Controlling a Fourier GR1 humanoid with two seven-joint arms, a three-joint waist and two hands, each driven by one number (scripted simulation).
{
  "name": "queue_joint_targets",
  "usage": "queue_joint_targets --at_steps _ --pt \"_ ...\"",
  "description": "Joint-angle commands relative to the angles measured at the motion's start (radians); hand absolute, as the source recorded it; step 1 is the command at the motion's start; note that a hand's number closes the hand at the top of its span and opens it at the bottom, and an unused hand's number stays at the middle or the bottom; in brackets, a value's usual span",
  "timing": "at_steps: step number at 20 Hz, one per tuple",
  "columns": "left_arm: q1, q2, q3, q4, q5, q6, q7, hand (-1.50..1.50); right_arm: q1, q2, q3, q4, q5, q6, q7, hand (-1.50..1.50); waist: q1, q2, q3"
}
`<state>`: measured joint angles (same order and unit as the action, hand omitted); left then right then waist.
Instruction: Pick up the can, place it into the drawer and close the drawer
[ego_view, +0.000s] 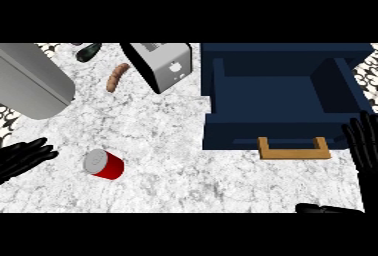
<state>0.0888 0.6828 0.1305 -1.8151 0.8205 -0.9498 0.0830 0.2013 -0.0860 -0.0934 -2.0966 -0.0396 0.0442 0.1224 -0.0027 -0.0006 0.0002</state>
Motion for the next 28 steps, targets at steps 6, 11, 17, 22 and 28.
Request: queue_joint_targets --at_steps 6,11,17,22,28 --pt "-0.103 -0.150 -0.036 0.065 -0.124 0.014 0.081 -1.50 0.034 0.025 -0.010 0.025 0.016 0.030 -0.055 -1.50 -0.001 0.000 0.000" --pt "-0.046 -0.244 -0.005 0.101 -0.279 -0.087 0.011 -1.50 -0.040 -0.038 -0.142 0.080 -0.082 0.059 -0.033 -1.50 0.003 0.001 0.000" --pt "-0.127 -0.277 0.050 0.231 -0.360 -0.149 -0.040 -1.50 -0.009 0.003 -0.072 0.070 -0.009 0.073 -0.052 -1.50 0.001 0.001 0.000" --pt "-0.079 -0.372 0.062 0.241 -0.535 -0.159 -0.134 -1.50 0.099 0.010 -0.094 -0.025 -0.044 0.120 -0.069 -1.50 -0.002 0.000 -0.001" --pt "-0.218 -0.410 0.069 0.440 -0.787 -0.121 -0.314 -1.50 -0.013 -0.027 -0.133 0.025 -0.060 0.109 0.003 -1.50 -0.005 0.002 -0.002"
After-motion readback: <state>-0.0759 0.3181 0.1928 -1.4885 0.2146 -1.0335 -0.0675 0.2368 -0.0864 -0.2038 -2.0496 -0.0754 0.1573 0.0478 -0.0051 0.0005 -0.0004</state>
